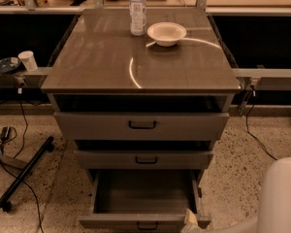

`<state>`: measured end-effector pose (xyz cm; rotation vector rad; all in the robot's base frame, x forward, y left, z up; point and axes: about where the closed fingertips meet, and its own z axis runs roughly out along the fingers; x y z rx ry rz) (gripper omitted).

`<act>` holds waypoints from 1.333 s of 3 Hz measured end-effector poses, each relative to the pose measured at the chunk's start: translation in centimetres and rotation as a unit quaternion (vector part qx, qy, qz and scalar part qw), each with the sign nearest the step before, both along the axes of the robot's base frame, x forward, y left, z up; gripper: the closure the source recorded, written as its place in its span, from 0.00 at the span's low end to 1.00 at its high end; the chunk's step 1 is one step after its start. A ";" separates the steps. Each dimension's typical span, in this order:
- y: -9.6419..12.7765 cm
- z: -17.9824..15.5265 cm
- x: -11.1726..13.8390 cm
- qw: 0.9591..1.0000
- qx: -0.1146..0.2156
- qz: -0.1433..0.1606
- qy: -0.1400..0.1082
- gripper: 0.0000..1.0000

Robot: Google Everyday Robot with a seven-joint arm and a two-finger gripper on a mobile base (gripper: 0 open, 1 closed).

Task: Open bottom drawer

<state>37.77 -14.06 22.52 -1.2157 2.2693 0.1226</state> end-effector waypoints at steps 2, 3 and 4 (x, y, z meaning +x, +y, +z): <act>-1.4 2.3 1.1 0.999 0.040 -0.009 -0.018 0.00; -1.7 3.2 4.8 0.998 0.047 -0.012 -0.037 0.00; -1.8 4.2 7.8 0.997 0.051 -0.013 -0.056 0.00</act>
Offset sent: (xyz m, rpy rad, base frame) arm 0.0143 -0.0222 0.0327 0.1065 -0.0530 -0.0227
